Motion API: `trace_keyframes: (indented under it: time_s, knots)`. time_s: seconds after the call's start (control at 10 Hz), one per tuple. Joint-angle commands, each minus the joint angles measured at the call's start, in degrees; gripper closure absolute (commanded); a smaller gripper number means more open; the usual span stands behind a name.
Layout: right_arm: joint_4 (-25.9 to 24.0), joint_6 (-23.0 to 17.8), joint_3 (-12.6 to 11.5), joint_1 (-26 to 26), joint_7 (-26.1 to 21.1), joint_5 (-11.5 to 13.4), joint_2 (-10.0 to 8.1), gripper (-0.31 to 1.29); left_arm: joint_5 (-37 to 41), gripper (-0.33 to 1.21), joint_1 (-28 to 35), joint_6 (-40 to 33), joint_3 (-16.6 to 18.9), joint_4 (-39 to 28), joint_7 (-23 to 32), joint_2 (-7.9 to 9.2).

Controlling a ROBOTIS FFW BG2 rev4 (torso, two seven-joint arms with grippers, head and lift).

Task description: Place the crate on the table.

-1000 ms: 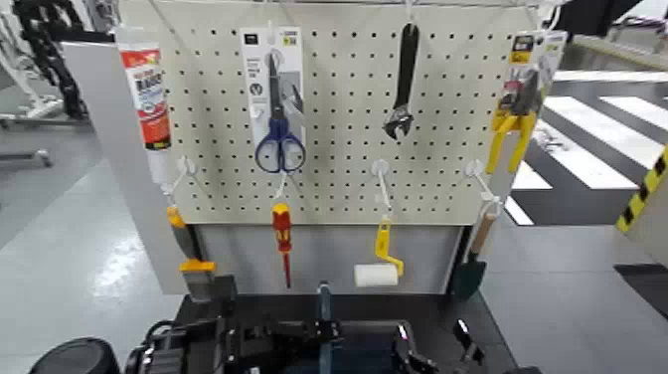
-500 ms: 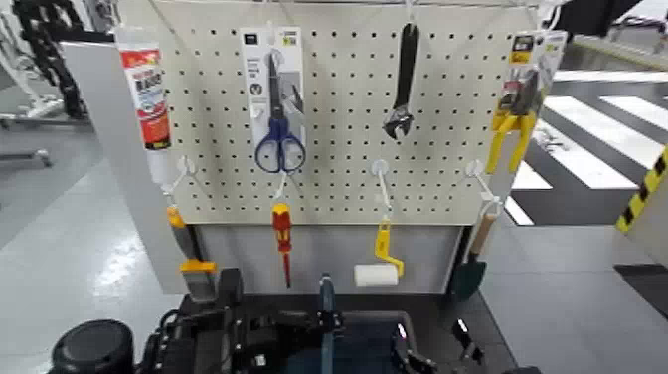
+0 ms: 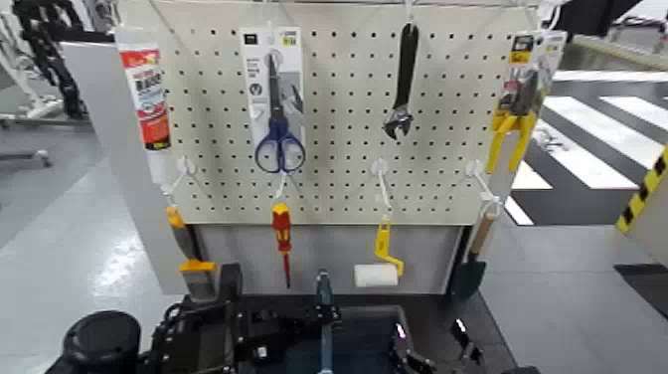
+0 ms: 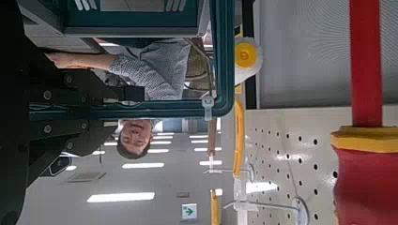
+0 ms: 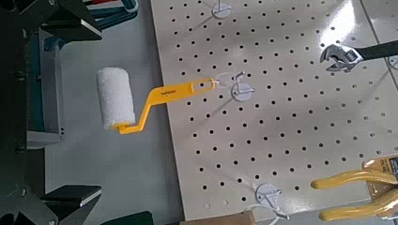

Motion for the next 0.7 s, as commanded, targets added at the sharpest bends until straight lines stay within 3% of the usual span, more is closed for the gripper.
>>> trace_keyframes:
  time_s: [0.1, 0.2, 0.3, 0.5, 0.7]
  knots:
    - [0.1, -0.2, 0.0, 0.0, 0.0, -0.1, 0.0, 0.14, -1.3, 1.19, -1.1, -0.3, -0.1, 1.1, -0.9, 0.09]
    - [0.2, -0.3, 0.1, -0.1, 0.1, -0.1, -0.09, 0.14, -1.6, 1.19, -1.5, -0.6, -0.4, 1.7, -1.3, 0.18]
    - [0.2, -0.3, 0.1, -0.1, 0.0, -0.2, -0.09, 0.14, -1.7, 1.04, -1.5, -1.1, -0.7, 2.2, -1.9, 0.18]
    - [0.4, -0.3, 0.1, -0.2, 0.1, -0.3, -0.09, 0.14, -1.8, 0.51, -1.5, -1.8, -1.3, 2.9, -2.7, 0.09]
    - [0.4, -0.5, 0.1, -0.3, 0.0, -0.4, -0.18, 0.14, -1.9, 0.14, -1.6, -3.5, -2.5, 3.7, -4.4, 0.09]
